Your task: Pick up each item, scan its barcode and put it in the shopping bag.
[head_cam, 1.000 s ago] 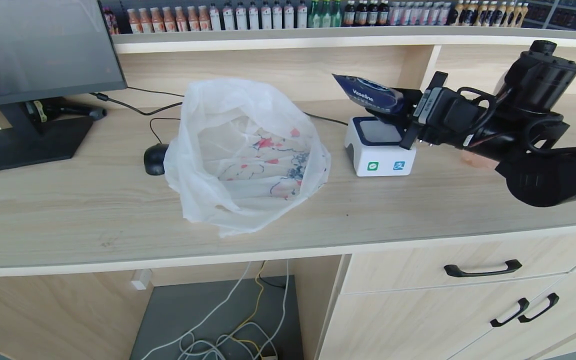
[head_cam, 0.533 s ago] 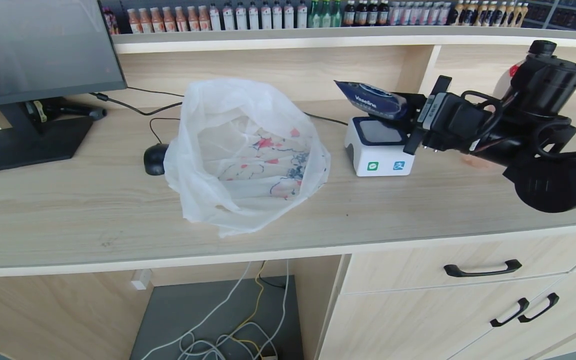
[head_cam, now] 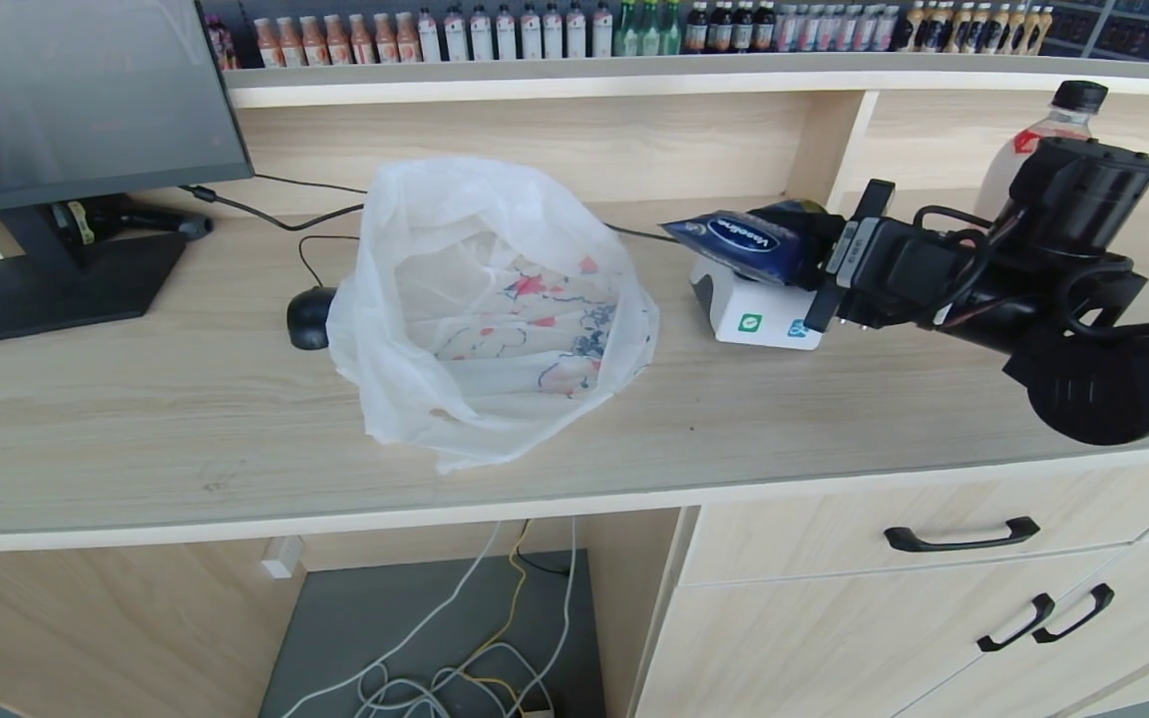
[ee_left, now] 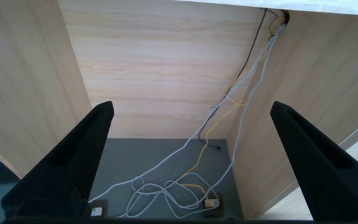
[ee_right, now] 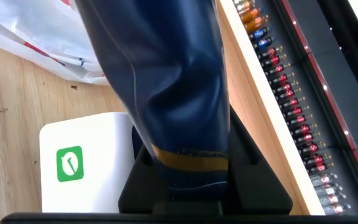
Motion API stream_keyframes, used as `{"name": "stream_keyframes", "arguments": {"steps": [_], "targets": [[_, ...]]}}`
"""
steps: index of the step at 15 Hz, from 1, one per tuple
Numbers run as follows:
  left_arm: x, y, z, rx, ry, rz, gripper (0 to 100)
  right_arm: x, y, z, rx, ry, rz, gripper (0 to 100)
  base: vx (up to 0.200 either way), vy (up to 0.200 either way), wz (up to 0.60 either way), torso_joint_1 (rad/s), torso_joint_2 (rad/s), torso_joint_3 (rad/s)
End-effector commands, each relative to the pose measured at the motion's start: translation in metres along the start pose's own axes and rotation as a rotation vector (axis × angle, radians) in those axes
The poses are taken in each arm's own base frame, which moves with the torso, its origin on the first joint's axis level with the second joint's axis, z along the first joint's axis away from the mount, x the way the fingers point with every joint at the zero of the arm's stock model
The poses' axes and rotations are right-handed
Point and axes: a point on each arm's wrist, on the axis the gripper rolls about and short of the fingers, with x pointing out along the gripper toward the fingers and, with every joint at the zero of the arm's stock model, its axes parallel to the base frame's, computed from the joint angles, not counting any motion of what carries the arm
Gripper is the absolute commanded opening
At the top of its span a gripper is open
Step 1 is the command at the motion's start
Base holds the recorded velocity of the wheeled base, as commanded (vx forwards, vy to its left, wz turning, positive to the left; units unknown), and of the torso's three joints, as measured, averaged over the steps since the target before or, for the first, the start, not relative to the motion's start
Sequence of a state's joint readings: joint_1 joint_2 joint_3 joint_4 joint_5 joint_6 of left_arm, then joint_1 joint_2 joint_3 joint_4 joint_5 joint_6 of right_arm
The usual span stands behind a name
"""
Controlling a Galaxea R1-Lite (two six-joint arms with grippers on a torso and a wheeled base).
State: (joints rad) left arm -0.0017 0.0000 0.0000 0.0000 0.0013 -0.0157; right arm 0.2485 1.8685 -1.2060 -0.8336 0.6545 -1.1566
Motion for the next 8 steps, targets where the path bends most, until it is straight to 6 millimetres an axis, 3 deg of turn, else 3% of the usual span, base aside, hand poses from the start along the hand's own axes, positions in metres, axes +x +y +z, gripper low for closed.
{"name": "stream_keyframes", "arguments": {"steps": [1, 8], "targets": [[0.0, 0.0, 0.0, -0.001, 0.0, 0.0, 100, 0.0028, 0.0028, -0.0036, 0.007, 0.002, 0.006, 0, 0.0, 0.0, 0.0, 0.0, 0.0, 0.0], [0.0, 0.0, 0.0, -0.001, 0.0, 0.0, 100, 0.0049, 0.0059, -0.0043, 0.013, 0.0, 0.013, 0, 0.0, 0.0, 0.0, 0.0, 0.0, 0.0]]}}
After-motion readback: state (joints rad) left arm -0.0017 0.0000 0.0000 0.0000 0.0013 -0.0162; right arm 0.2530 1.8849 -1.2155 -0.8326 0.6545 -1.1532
